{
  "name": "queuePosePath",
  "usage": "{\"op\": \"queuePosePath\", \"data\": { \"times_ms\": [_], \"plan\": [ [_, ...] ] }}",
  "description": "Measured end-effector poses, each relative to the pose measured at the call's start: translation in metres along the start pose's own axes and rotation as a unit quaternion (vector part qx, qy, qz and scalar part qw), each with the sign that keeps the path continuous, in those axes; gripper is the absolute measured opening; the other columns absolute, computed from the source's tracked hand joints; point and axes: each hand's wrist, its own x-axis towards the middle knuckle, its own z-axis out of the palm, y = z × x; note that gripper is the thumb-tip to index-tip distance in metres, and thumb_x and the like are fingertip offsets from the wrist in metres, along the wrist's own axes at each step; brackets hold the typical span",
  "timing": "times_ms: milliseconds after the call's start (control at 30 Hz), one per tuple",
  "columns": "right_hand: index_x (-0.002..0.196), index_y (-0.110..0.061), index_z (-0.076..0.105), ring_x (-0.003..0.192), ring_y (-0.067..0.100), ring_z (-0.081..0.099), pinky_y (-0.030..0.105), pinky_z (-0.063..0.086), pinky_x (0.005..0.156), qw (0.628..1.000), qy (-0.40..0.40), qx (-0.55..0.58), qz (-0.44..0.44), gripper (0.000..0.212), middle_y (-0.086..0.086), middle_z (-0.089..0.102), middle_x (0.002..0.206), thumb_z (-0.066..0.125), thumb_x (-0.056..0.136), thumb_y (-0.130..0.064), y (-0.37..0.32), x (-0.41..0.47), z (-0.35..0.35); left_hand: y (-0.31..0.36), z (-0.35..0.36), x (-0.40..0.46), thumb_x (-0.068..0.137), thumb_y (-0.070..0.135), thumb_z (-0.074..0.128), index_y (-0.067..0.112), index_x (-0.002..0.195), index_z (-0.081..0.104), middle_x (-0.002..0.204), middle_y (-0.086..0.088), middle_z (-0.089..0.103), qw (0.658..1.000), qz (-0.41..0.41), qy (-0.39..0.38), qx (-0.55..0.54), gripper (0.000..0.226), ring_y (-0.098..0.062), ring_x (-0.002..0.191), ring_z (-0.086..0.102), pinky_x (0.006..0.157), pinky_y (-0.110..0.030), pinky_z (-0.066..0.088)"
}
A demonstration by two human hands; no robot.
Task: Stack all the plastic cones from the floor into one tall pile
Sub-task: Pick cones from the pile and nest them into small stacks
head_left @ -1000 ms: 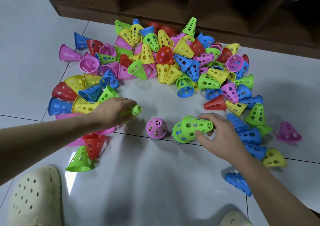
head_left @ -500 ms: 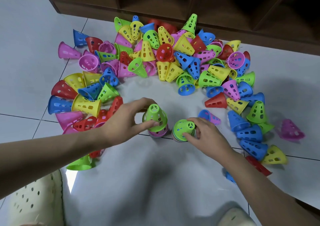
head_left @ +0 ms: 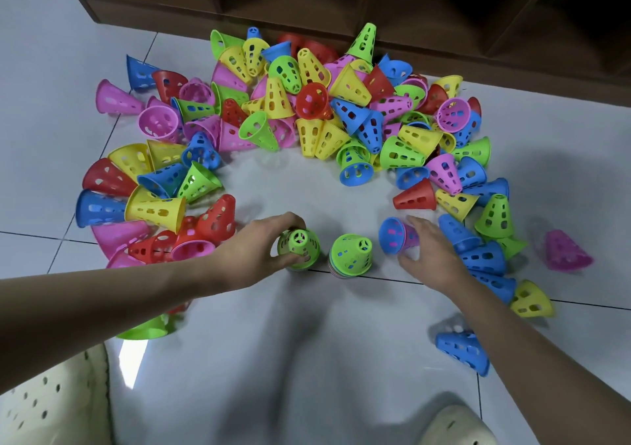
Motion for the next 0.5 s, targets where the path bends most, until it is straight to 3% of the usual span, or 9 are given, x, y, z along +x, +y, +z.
{"op": "queuePosePath", "data": {
  "times_ms": [67, 167, 233, 333, 433, 500],
  "plan": [
    [0.139, -0.009, 0.052, 0.123, 0.032, 0.053, 0.040, 0.040, 0.103, 1.000, -0.013, -0.013, -0.011, 0.064, 0.012, 0.060, 0.131, 0.077, 0.082, -0.023, -0.003, 0.010, 0.004, 0.000, 0.000, 0.000, 0.090, 0.039, 0.072, 0.022, 0.125, 0.053, 0.118, 0.007, 0.064, 1.000, -0.001, -0.005, 0.011, 0.043, -0.012, 0.103, 0.062, 0.091, -0.040, 0.053],
    [0.138, -0.012, 0.053, 0.118, 0.032, 0.057, 0.039, 0.042, 0.099, 0.999, -0.008, -0.032, 0.002, 0.070, 0.011, 0.064, 0.129, 0.078, 0.080, -0.042, -0.004, 0.018, 0.009, -0.001, -0.003, 0.000, 0.091, 0.042, 0.070, 0.026, 0.128, 0.052, 0.122, 0.010, 0.063, 0.999, 0.001, -0.012, 0.034, 0.044, -0.008, 0.106, 0.060, 0.094, -0.036, 0.051],
    [0.142, -0.017, 0.052, 0.119, 0.027, 0.057, 0.036, 0.043, 0.098, 1.000, -0.008, 0.015, 0.024, 0.075, 0.004, 0.062, 0.131, 0.078, 0.079, -0.048, -0.005, 0.017, 0.012, -0.005, -0.009, -0.004, 0.091, 0.045, 0.068, 0.027, 0.132, 0.050, 0.126, 0.010, 0.061, 0.998, 0.007, -0.024, 0.061, 0.048, -0.007, 0.112, 0.057, 0.097, -0.030, 0.048],
    [0.136, -0.024, 0.057, 0.111, 0.020, 0.059, 0.033, 0.047, 0.093, 0.996, 0.024, 0.079, 0.032, 0.073, -0.002, 0.064, 0.118, 0.073, 0.075, -0.061, -0.008, 0.013, 0.013, -0.017, -0.023, -0.013, 0.091, 0.046, 0.066, 0.022, 0.133, 0.052, 0.129, 0.003, 0.058, 0.994, 0.022, -0.008, 0.105, 0.050, -0.012, 0.118, 0.054, 0.100, -0.025, 0.043],
    [0.122, -0.024, 0.062, 0.097, 0.021, 0.062, 0.035, 0.051, 0.082, 0.996, 0.041, 0.074, 0.019, 0.054, -0.003, 0.065, 0.101, 0.070, 0.080, -0.057, -0.006, 0.005, 0.010, -0.030, -0.035, -0.022, 0.092, 0.043, 0.056, 0.013, 0.128, 0.056, 0.127, -0.003, 0.057, 0.987, 0.005, 0.072, 0.146, 0.047, -0.023, 0.117, 0.055, 0.101, -0.034, 0.043],
    [0.118, -0.022, 0.064, 0.091, 0.020, 0.062, 0.036, 0.053, 0.079, 0.995, 0.062, 0.082, 0.019, 0.053, -0.004, 0.065, 0.096, 0.072, 0.079, -0.057, -0.007, 0.000, 0.005, -0.040, -0.041, -0.026, 0.090, 0.047, 0.054, 0.009, 0.130, 0.054, 0.130, -0.009, 0.054, 0.976, -0.024, 0.111, 0.184, 0.056, -0.029, 0.120, 0.051, 0.103, -0.043, 0.043]
  ]
}}
